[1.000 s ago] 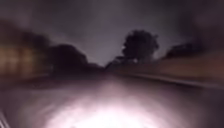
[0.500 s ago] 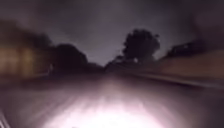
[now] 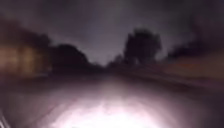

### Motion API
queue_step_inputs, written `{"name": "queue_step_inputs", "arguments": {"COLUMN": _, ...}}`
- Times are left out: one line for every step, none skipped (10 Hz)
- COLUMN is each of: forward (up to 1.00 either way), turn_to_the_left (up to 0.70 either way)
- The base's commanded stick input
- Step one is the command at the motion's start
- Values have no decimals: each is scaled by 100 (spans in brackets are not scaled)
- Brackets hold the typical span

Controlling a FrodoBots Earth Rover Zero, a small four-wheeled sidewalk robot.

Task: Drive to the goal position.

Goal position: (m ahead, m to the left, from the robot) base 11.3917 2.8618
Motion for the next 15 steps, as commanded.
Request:
{"name": "queue_step_inputs", "arguments": {"forward": 70, "turn_to_the_left": 0}}
{"name": "queue_step_inputs", "arguments": {"forward": 70, "turn_to_the_left": 0}}
{"name": "queue_step_inputs", "arguments": {"forward": 70, "turn_to_the_left": 0}}
{"name": "queue_step_inputs", "arguments": {"forward": 70, "turn_to_the_left": 0}}
{"name": "queue_step_inputs", "arguments": {"forward": 70, "turn_to_the_left": 0}}
{"name": "queue_step_inputs", "arguments": {"forward": 70, "turn_to_the_left": 0}}
{"name": "queue_step_inputs", "arguments": {"forward": 70, "turn_to_the_left": 0}}
{"name": "queue_step_inputs", "arguments": {"forward": 70, "turn_to_the_left": 0}}
{"name": "queue_step_inputs", "arguments": {"forward": 70, "turn_to_the_left": 0}}
{"name": "queue_step_inputs", "arguments": {"forward": 70, "turn_to_the_left": 0}}
{"name": "queue_step_inputs", "arguments": {"forward": 70, "turn_to_the_left": 0}}
{"name": "queue_step_inputs", "arguments": {"forward": 70, "turn_to_the_left": 0}}
{"name": "queue_step_inputs", "arguments": {"forward": 70, "turn_to_the_left": 0}}
{"name": "queue_step_inputs", "arguments": {"forward": 70, "turn_to_the_left": 0}}
{"name": "queue_step_inputs", "arguments": {"forward": 70, "turn_to_the_left": 0}}
